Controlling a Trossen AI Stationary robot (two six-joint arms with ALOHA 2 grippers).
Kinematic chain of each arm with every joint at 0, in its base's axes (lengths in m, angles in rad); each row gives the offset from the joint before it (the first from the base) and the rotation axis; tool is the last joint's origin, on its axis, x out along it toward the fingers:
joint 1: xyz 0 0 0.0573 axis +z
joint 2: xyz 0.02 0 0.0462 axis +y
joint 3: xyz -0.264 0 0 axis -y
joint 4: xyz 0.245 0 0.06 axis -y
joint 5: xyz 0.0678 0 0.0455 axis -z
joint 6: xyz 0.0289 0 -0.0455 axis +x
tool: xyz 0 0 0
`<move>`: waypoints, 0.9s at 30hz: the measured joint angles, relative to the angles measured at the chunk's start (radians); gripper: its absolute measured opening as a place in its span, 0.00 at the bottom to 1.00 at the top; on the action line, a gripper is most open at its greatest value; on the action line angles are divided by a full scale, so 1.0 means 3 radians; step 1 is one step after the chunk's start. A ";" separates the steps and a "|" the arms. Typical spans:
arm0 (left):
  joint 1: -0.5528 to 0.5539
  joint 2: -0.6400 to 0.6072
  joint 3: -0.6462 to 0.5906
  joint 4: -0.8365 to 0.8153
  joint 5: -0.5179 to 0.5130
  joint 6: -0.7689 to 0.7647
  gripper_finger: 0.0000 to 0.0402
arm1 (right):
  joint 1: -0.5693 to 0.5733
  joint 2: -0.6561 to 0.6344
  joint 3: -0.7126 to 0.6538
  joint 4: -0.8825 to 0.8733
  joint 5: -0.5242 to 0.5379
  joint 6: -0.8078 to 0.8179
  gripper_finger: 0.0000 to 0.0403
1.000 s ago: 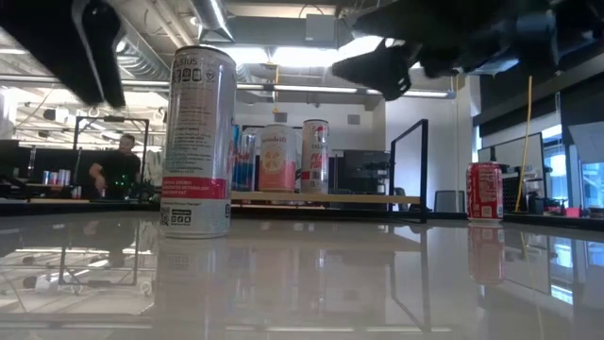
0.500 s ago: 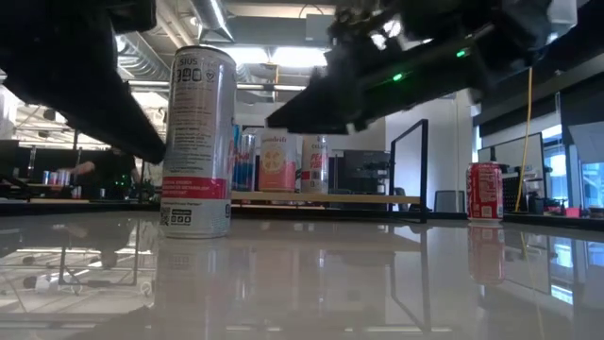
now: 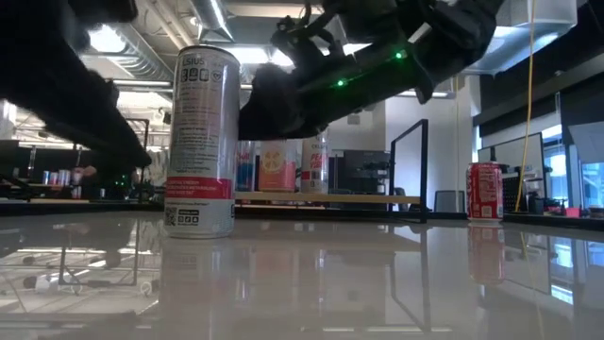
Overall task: Place canned beverage on shelf
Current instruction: Put the white and pink soda can aligned with the other white pink soda can on the shelf
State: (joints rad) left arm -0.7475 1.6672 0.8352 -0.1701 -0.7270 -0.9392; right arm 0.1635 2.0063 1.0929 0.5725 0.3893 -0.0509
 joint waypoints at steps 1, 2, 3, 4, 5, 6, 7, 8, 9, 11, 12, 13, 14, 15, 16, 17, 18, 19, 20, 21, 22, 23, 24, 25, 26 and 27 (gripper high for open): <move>-0.0020 0.0000 0.0000 0.0139 0.0048 0.0118 0.79 | -0.0001 0.0002 0.0010 -0.0023 0.0026 -0.0005 0.87; -0.0034 0.0000 0.0000 0.0288 0.0066 0.0256 0.79 | -0.0003 0.0003 0.0018 -0.0018 0.0031 -0.0006 0.87; -0.0036 0.0000 0.0001 0.0424 0.0065 0.0404 0.79 | -0.0003 0.0003 0.0022 0.0005 0.0006 -0.0006 0.87; -0.0038 0.0000 0.0001 0.0544 0.0060 0.0535 0.79 | -0.0004 0.0003 0.0022 0.0033 -0.0051 -0.0006 0.87; -0.0034 0.0000 0.0003 0.0627 0.0032 0.0635 0.79 | -0.0004 0.0003 0.0022 0.0055 -0.0117 -0.0005 0.87; -0.0019 0.0000 0.0004 0.0676 -0.0017 0.0703 0.79 | -0.0004 0.0003 0.0022 0.0071 -0.0185 -0.0005 0.87; -0.0003 0.0000 0.0004 0.0688 -0.0056 0.0742 0.79 | -0.0003 0.0003 0.0022 0.0082 -0.0251 -0.0005 0.87; 0.0014 0.0000 0.0004 0.0687 -0.0091 0.0777 0.79 | -0.0003 0.0003 0.0022 0.0099 -0.0328 -0.0006 0.87; 0.0030 0.0001 0.0004 0.0682 -0.0122 0.0785 0.79 | -0.0001 0.0003 0.0022 0.0116 -0.0398 -0.0009 0.87; 0.0057 0.0001 0.0004 0.0684 -0.0180 0.0800 0.79 | -0.0001 0.0003 0.0022 0.0118 -0.0500 -0.0019 0.87; 0.0064 0.0001 0.0004 0.0678 -0.0192 0.0805 0.79 | -0.0001 0.0003 0.0022 0.0114 -0.0517 -0.0018 0.87; 0.0070 0.0001 0.0004 0.0650 -0.0201 0.0806 0.79 | -0.0002 0.0003 0.0022 0.0109 -0.0525 -0.0018 0.87; 0.0073 0.0001 0.0005 0.0612 -0.0202 0.0788 0.79 | -0.0003 0.0003 0.0022 0.0098 -0.0528 -0.0018 0.87; 0.0075 0.0001 0.0005 0.0558 -0.0203 0.0745 0.79 | -0.0001 0.0003 0.0022 0.0089 -0.0525 -0.0018 0.87; 0.0073 0.0001 0.0007 0.0487 -0.0200 0.0689 0.79 | -0.0001 0.0003 0.0022 0.0077 -0.0525 -0.0018 0.87; 0.0065 0.0001 0.0009 0.0401 -0.0190 0.0610 0.79 | -0.0001 0.0003 0.0022 0.0059 -0.0527 -0.0018 0.87; 0.0055 0.0001 0.0009 0.0296 -0.0163 0.0524 0.79 | -0.0001 0.0003 0.0022 0.0025 -0.0532 -0.0018 0.87; 0.0041 0.0001 0.0008 0.0184 -0.0139 0.0434 0.79 | 0.0000 0.0003 0.0022 -0.0016 -0.0541 -0.0018 0.87; 0.0027 0.0001 0.0008 0.0078 -0.0126 0.0336 0.79 | 0.0000 0.0003 0.0022 -0.0068 -0.0549 -0.0010 0.87; 0.0009 0.0001 0.0008 -0.0024 -0.0133 0.0235 0.79 | 0.0002 0.0003 0.0022 -0.0108 -0.0550 0.0016 0.87; -0.0008 0.0001 0.0008 -0.0127 -0.0151 0.0134 0.79 | 0.0011 0.0003 0.0022 -0.0142 -0.0552 0.0068 0.87; -0.0023 0.0002 0.0008 -0.0223 -0.0166 0.0041 0.79 | 0.0021 0.0003 0.0022 -0.0170 -0.0555 0.0109 0.87; -0.0036 0.0003 0.0005 -0.0311 -0.0177 -0.0046 0.79 | 0.0029 0.0003 0.0022 -0.0191 -0.0567 0.0143 0.87; -0.0048 0.0003 0.0005 -0.0381 -0.0201 -0.0124 0.79 | 0.0051 0.0003 0.0022 -0.0208 -0.0585 0.0155 0.87; -0.0054 0.0003 0.0005 -0.0439 -0.0230 -0.0196 0.79 | 0.0073 0.0003 0.0022 -0.0221 -0.0591 0.0156 0.87; -0.0055 0.0003 0.0005 -0.0500 -0.0264 -0.0266 0.79 | 0.0095 0.0003 0.0022 -0.0224 -0.0590 0.0155 0.87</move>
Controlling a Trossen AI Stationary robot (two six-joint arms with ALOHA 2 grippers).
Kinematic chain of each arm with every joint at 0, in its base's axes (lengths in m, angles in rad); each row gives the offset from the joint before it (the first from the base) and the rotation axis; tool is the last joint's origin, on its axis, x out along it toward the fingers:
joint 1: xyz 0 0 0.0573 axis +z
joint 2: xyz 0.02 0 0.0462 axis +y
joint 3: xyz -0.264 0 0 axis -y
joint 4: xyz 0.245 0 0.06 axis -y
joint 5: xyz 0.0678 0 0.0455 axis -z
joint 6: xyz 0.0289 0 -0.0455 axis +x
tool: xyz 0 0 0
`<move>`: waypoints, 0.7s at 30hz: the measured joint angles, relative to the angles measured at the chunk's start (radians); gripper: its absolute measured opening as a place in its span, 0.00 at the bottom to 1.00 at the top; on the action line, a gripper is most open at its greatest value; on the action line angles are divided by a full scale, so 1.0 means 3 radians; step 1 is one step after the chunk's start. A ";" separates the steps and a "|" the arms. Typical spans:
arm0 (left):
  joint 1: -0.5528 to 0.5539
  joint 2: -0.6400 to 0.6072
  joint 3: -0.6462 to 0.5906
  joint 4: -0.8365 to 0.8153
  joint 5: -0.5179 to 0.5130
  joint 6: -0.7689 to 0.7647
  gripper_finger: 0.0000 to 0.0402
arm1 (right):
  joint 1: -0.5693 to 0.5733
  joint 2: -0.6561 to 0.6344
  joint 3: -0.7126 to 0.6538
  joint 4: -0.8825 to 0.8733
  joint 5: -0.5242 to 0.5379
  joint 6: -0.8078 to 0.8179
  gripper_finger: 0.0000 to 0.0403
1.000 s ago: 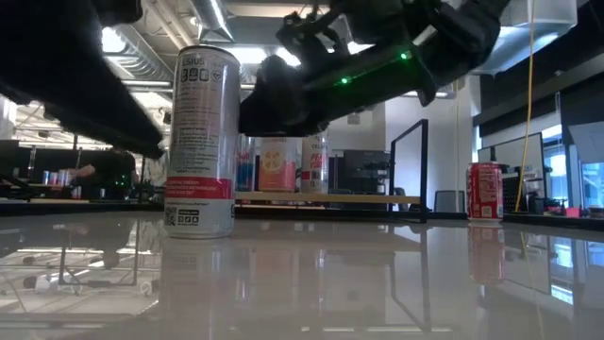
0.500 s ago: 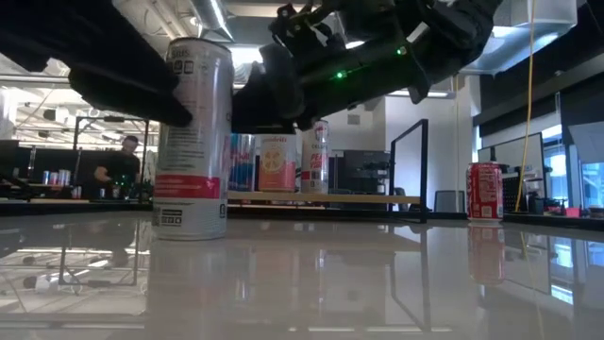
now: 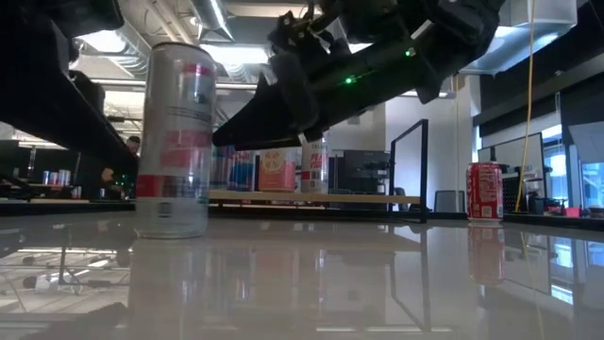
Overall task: Place canned beverage on shelf
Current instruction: Put the white and pink soda can aligned with the other white pink soda can on the shelf
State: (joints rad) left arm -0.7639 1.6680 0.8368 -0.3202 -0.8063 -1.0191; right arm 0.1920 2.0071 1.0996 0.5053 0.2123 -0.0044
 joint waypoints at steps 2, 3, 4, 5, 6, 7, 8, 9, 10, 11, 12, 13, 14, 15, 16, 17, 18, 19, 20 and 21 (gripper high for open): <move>0.0002 0.0000 -0.0002 -0.0093 -0.0085 -0.0090 0.79 | 0.0059 0.0000 0.0000 0.0011 -0.0021 -0.0001 0.87; 0.0008 0.0002 -0.0006 -0.0111 -0.0145 -0.0098 0.79 | 0.0081 0.0000 0.0000 0.0028 -0.0048 -0.0001 0.87; 0.0013 0.0004 -0.0006 -0.0106 -0.0225 -0.0098 0.79 | 0.0102 0.0000 0.0000 0.0043 -0.0074 -0.0002 0.87; 0.0024 0.0004 -0.0005 -0.0094 -0.0289 -0.0097 0.79 | 0.0121 0.0000 0.0001 0.0048 -0.0090 -0.0003 0.87; 0.0035 0.0004 -0.0004 -0.0090 -0.0332 -0.0093 0.79 | 0.0140 0.0000 0.0013 0.0040 -0.0106 -0.0006 0.87; 0.0043 0.0004 -0.0003 -0.0092 -0.0336 -0.0087 0.79 | 0.0157 0.0000 0.0030 0.0022 -0.0103 -0.0010 0.87; 0.0052 0.0004 -0.0003 -0.0098 -0.0325 -0.0087 0.79 | 0.0164 0.0000 0.0044 -0.0019 -0.0089 -0.0013 0.87; 0.0060 0.0004 -0.0003 -0.0103 -0.0302 -0.0086 0.79 | 0.0173 0.0000 0.0063 -0.0086 -0.0068 -0.0013 0.87; 0.0065 0.0004 -0.0003 -0.0108 -0.0256 -0.0071 0.79 | 0.0170 -0.0011 0.0081 -0.0176 -0.0063 -0.0013 0.87; 0.0066 0.0004 -0.0003 -0.0120 -0.0190 -0.0051 0.79 | 0.0171 -0.0046 0.0088 -0.0307 -0.0069 -0.0011 0.87; 0.0066 0.0004 -0.0003 -0.0137 -0.0128 -0.0026 0.79 | 0.0171 -0.0077 0.0109 -0.0437 -0.0089 -0.0004 0.87; 0.0062 0.0004 -0.0003 -0.0141 -0.0079 0.0010 0.79 | 0.0171 -0.0112 0.0143 -0.0496 -0.0148 0.0005 0.87; 0.0053 0.0004 -0.0003 -0.0136 -0.0052 0.0028 0.79 | 0.0178 -0.0160 0.0167 -0.0576 -0.0195 0.0020 0.87; 0.0045 0.0004 -0.0003 -0.0141 -0.0048 0.0041 0.79 | 0.0195 -0.0210 0.0184 -0.0658 -0.0221 0.0057 0.87; 0.0039 0.0004 -0.0003 -0.0150 -0.0056 0.0054 0.79 | 0.0198 -0.0246 0.0216 -0.0703 -0.0222 0.0075 0.87; 0.0032 0.0004 -0.0003 -0.0149 -0.0067 0.0081 0.79 | 0.0209 -0.0268 0.0247 -0.0722 -0.0221 0.0079 0.87; 0.0029 0.0004 -0.0004 -0.0153 -0.0072 0.0102 0.79 | 0.0219 -0.0290 0.0264 -0.0739 -0.0220 0.0081 0.87; 0.0028 0.0004 -0.0006 -0.0151 -0.0093 0.0113 0.79 | 0.0219 -0.0303 0.0284 -0.0757 -0.0220 0.0077 0.87; 0.0029 0.0004 -0.0021 -0.0139 -0.0121 0.0116 0.79 | 0.0219 -0.0305 0.0316 -0.0752 -0.0220 0.0076 0.87; 0.0031 0.0004 -0.0041 -0.0131 -0.0142 0.0116 0.79 | 0.0215 -0.0305 0.0351 -0.0738 -0.0221 0.0075 0.87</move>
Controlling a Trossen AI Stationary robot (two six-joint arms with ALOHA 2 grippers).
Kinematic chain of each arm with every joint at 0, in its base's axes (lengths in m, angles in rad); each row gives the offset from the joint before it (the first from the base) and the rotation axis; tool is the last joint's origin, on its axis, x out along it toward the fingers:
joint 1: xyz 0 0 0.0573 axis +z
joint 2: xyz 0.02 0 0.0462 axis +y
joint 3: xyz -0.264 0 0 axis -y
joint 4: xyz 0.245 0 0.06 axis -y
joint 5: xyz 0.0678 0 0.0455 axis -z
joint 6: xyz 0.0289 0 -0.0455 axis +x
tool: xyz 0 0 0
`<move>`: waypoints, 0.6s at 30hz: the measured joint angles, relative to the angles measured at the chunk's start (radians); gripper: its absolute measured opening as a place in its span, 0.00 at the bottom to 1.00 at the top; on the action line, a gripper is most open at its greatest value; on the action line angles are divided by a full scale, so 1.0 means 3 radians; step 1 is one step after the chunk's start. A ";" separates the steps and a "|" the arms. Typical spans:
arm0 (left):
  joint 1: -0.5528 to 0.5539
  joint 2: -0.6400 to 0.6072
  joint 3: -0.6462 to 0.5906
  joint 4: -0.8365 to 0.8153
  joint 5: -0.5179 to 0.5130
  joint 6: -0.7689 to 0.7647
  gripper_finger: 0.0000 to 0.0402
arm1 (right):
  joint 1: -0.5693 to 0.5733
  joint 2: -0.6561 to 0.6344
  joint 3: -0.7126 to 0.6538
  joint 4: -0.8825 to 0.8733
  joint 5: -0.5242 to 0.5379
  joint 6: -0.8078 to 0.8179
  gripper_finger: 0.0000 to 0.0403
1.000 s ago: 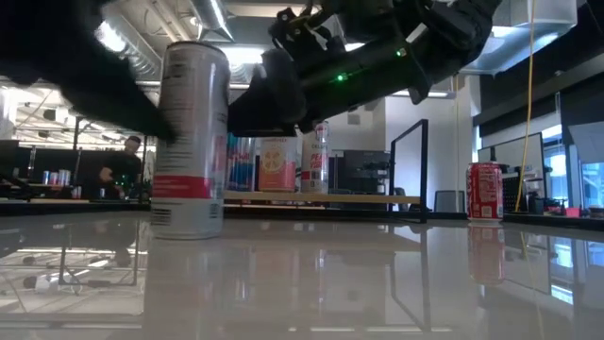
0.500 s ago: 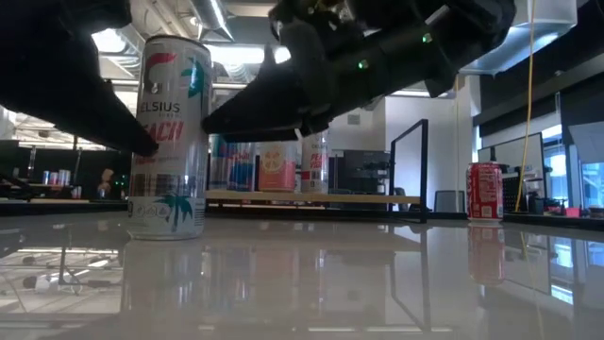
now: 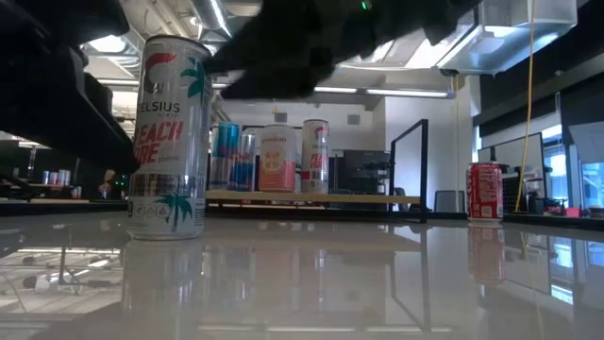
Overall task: Place canned beverage on shelf
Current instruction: Put the white and pink soda can aligned with the other white pink soda can on the shelf
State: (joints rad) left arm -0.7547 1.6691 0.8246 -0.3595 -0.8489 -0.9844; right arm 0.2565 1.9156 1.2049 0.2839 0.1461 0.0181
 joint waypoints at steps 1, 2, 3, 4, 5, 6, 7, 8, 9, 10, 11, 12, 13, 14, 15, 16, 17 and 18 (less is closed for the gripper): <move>0.0000 0.0000 -0.0026 0.0009 -0.0021 0.0001 0.79 | 0.0000 0.0000 0.0034 0.0004 -0.0002 0.0000 0.87; 0.0000 0.0000 -0.0051 0.0036 -0.0026 0.0000 0.79 | -0.0001 0.0000 0.0066 0.0006 -0.0004 0.0000 0.87; 0.0000 0.0000 -0.0076 0.0067 -0.0030 0.0000 0.79 | -0.0003 0.0000 0.0097 0.0007 -0.0004 -0.0001 0.87; 0.0000 0.0000 -0.0103 0.0096 -0.0041 0.0000 0.79 | -0.0005 0.0015 0.0125 0.0020 -0.0002 -0.0009 0.87; 0.0004 -0.0001 -0.0132 0.0132 -0.0064 0.0002 0.79 | -0.0005 0.0037 0.0159 0.0032 -0.0002 -0.0043 0.87; 0.0005 -0.0001 -0.0161 0.0169 -0.0084 0.0001 0.79 | -0.0005 0.0047 0.0181 0.0028 -0.0003 -0.0080 0.87; 0.0006 -0.0001 -0.0185 0.0200 -0.0097 0.0003 0.79 | -0.0005 0.0051 0.0189 0.0007 -0.0002 -0.0094 0.87; 0.0006 -0.0001 -0.0205 0.0228 -0.0120 0.0013 0.79 | -0.0005 0.0052 0.0194 0.0024 -0.0003 -0.0098 0.87; 0.0006 -0.0001 -0.0217 0.0260 -0.0138 0.0029 0.79 | -0.0005 0.0052 0.0196 0.0083 -0.0003 -0.0098 0.87; 0.0006 -0.0001 -0.0224 0.0271 -0.0150 0.0043 0.79 | -0.0005 0.0052 0.0203 0.0130 -0.0002 -0.0095 0.87; 0.0008 -0.0001 -0.0230 0.0291 -0.0168 0.0068 0.79 | -0.0016 0.0051 0.0205 0.0172 0.0002 -0.0087 0.87; 0.0009 -0.0001 -0.0230 0.0306 -0.0187 0.0092 0.79 | -0.0031 0.0051 0.0205 0.0197 0.0009 -0.0086 0.87; 0.0010 -0.0001 -0.0230 0.0319 -0.0204 0.0116 0.79 | -0.0032 0.0051 0.0205 0.0219 0.0005 -0.0083 0.87; 0.0013 -0.0001 -0.0230 0.0328 -0.0226 0.0142 0.79 | -0.0043 0.0059 0.0205 0.0249 0.0000 -0.0081 0.87; 0.0018 -0.0001 -0.0230 0.0342 -0.0242 0.0174 0.79 | -0.0053 0.0084 0.0205 0.0332 -0.0004 -0.0079 0.87; 0.0022 -0.0001 -0.0230 0.0359 -0.0246 0.0200 0.79 | -0.0056 0.0104 0.0205 0.0394 -0.0012 -0.0073 0.87; 0.0031 -0.0001 -0.0230 0.0377 -0.0245 0.0230 0.79 | -0.0056 0.0113 0.0205 0.0395 -0.0023 -0.0060 0.87; 0.0040 -0.0001 -0.0230 0.0395 -0.0246 0.0257 0.79 | -0.0058 0.0121 0.0203 0.0403 -0.0029 -0.0034 0.87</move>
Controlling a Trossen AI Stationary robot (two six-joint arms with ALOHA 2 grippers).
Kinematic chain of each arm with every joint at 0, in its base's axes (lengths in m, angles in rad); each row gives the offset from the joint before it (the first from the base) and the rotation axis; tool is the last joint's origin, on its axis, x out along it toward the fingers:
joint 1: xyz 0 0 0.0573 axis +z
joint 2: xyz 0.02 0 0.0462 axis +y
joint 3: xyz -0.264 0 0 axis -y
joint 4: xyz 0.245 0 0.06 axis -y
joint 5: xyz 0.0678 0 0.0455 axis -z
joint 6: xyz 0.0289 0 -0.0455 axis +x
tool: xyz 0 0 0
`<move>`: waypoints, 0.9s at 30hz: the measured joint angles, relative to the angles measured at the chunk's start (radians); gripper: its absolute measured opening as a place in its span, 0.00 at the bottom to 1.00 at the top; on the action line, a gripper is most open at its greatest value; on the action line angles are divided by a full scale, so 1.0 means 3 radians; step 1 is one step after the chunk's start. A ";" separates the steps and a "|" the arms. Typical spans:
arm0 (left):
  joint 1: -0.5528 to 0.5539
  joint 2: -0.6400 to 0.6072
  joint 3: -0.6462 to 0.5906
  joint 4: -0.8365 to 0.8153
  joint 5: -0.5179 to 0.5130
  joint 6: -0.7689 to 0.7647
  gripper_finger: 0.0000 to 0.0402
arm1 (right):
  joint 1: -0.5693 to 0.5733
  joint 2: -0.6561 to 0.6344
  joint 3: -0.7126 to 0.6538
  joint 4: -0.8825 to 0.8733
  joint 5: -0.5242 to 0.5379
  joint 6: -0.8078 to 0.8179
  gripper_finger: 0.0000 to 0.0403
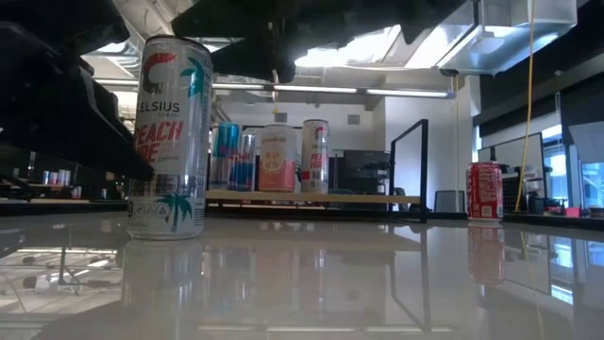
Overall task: Place canned beverage on shelf
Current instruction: Put the white and pink soda can aligned with the other white pink soda can on the shelf
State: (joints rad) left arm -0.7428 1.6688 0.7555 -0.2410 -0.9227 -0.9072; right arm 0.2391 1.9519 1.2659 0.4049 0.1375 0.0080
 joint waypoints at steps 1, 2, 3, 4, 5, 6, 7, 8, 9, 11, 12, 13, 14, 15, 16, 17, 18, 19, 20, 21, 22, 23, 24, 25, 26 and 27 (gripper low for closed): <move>0.0007 0.0000 0.0000 0.0013 -0.0005 0.0005 0.79 | 0.0000 0.0025 0.0000 0.0038 0.0001 0.0023 0.87; 0.0009 0.0000 0.0000 0.0013 -0.0007 0.0007 0.79 | 0.0001 0.0052 0.0006 0.0088 0.0001 0.0041 0.87; 0.0010 0.0000 0.0000 0.0013 -0.0008 0.0008 0.79 | 0.0001 0.0060 0.0008 0.0083 0.0001 0.0047 0.87; 0.0013 0.0000 0.0000 0.0013 -0.0011 0.0010 0.79 | 0.0003 0.0066 0.0005 0.0054 0.0001 0.0047 0.87; 0.0018 0.0000 0.0000 0.0010 -0.0012 0.0010 0.79 | 0.0007 0.0074 0.0003 0.0054 0.0001 0.0047 0.87; 0.0022 0.0000 0.0000 0.0006 -0.0011 0.0012 0.79 | 0.0009 0.0102 0.0003 0.0107 0.0000 0.0051 0.87; 0.0025 0.0000 0.0000 0.0004 -0.0010 0.0014 0.79 | 0.0010 0.0118 0.0007 0.0148 0.0000 0.0054 0.87; 0.0026 0.0000 0.0000 0.0005 -0.0010 0.0015 0.79 | 0.0009 0.0134 0.0006 0.0145 0.0000 0.0054 0.87; 0.0026 0.0000 0.0000 0.0002 -0.0011 0.0014 0.79 | 0.0009 0.0160 0.0006 0.0171 -0.0021 0.0055 0.87; 0.0025 0.0000 0.0000 -0.0002 -0.0011 0.0014 0.79 | 0.0009 0.0221 0.0006 0.0235 -0.0059 0.0058 0.87; 0.0025 0.0000 0.0000 -0.0001 -0.0011 0.0014 0.79 | 0.0009 0.0243 0.0006 0.0231 -0.0059 0.0058 0.87; 0.0025 0.0000 0.0000 -0.0002 -0.0011 0.0014 0.79 | 0.0009 0.0270 0.0006 0.0243 -0.0057 0.0058 0.87; 0.0025 0.0000 0.0000 -0.0002 -0.0011 0.0019 0.79 | 0.0004 0.0291 0.0006 0.0260 -0.0057 0.0058 0.87; 0.0025 0.0000 0.0000 0.0002 -0.0011 0.0038 0.79 | 0.0001 0.0315 0.0006 0.0300 -0.0058 0.0058 0.87; 0.0025 0.0000 0.0000 0.0013 -0.0011 0.0066 0.79 | -0.0008 0.0333 0.0006 0.0351 -0.0060 0.0057 0.87; 0.0025 0.0000 0.0000 0.0021 -0.0012 0.0083 0.79 | -0.0012 0.0349 0.0006 0.0393 -0.0060 0.0056 0.87; 0.0026 0.0000 0.0000 0.0023 -0.0013 0.0091 0.79 | -0.0013 0.0364 0.0007 0.0460 -0.0061 0.0056 0.87; 0.0026 0.0000 0.0000 0.0023 -0.0014 0.0092 0.79 | -0.0014 0.0375 0.0008 0.0491 -0.0060 0.0051 0.87; 0.0026 0.0000 0.0000 0.0023 -0.0014 0.0091 0.79 | -0.0016 0.0379 0.0019 0.0493 -0.0060 0.0045 0.87; 0.0026 0.0000 0.0000 0.0025 -0.0014 0.0092 0.79 | -0.0019 0.0380 0.0029 0.0489 -0.0059 0.0036 0.87; 0.0025 0.0000 0.0000 0.0026 -0.0014 0.0092 0.79 | -0.0031 0.0380 0.0035 0.0496 -0.0057 0.0028 0.86; 0.0026 0.0000 0.0000 0.0026 -0.0014 0.0091 0.79 | -0.0038 0.0380 0.0038 0.0516 -0.0060 0.0007 0.86; 0.0025 0.0000 0.0000 0.0027 -0.0014 0.0091 0.79 | -0.0040 0.0380 0.0039 0.0522 -0.0072 -0.0014 0.84; 0.0025 0.0000 0.0000 0.0027 -0.0017 0.0092 0.79 | -0.0041 0.0380 0.0039 0.0519 -0.0083 -0.0032 0.82; 0.0025 0.0000 0.0000 0.0027 -0.0023 0.0092 0.79 | -0.0046 0.0380 0.0039 0.0511 -0.0086 -0.0041 0.79; 0.0025 0.0000 0.0000 0.0027 -0.0028 0.0092 0.79 | -0.0056 0.0380 0.0039 0.0506 -0.0096 -0.0043 0.76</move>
State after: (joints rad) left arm -0.7353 1.6688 0.7555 -0.2329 -0.9312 -0.8795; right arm 0.2222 2.0659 1.2778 0.5567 0.1086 -0.0048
